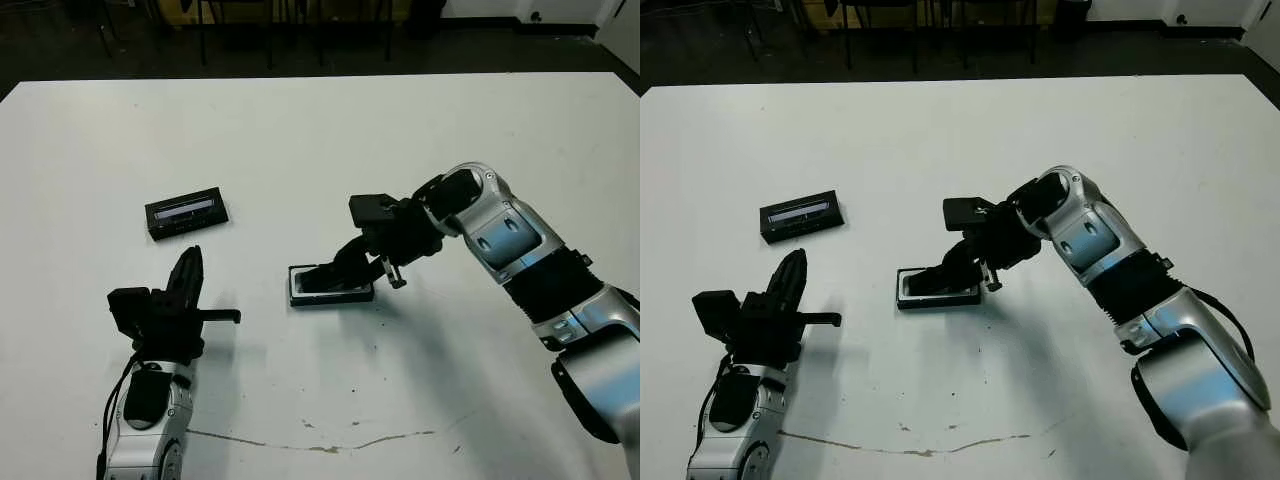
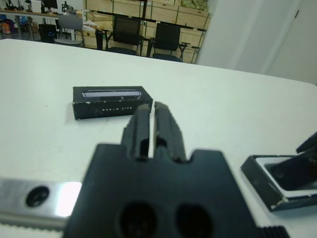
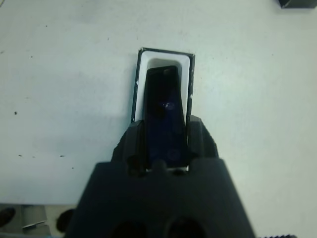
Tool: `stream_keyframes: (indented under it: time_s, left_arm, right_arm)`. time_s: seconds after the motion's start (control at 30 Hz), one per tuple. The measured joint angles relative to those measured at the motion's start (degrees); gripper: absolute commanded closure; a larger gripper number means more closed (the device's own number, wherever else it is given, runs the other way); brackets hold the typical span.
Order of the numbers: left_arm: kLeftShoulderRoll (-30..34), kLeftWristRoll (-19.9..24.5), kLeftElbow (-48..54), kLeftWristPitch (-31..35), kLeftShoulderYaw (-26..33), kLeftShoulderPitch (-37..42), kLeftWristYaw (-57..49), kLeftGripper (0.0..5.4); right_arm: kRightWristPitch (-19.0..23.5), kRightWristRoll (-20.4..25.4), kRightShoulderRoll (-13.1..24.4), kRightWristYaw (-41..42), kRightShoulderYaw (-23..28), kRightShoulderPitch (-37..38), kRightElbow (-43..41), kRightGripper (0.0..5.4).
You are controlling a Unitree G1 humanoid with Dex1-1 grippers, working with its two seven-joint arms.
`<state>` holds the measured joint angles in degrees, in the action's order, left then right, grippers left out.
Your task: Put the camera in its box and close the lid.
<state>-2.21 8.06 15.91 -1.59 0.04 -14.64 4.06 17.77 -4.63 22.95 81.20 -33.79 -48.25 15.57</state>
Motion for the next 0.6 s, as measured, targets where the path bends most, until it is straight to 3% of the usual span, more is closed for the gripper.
stream_keyframes:
  time_s: [0.23,0.5,0.6]
  left_arm:
    - [0.0,0.2,0.0,0.0,-0.2,-0.7,0.1,5.40]
    - [-0.1,-0.1,0.0,-0.2,-1.0,-0.7,-0.1,5.40]
    - [-0.2,-0.2,0.0,-0.2,-1.1,-0.8,-0.5,5.40]
  right_arm:
    - [1.1,-1.7,-0.3,-0.7,-1.1,0.0,-2.2,4.65]
    - [13.7,-2.7,-0.3,-1.4,-3.0,0.0,-8.3,4.65]
    - [14.7,-2.7,-0.1,-1.4,-3.5,0.0,-9.3,4.65]
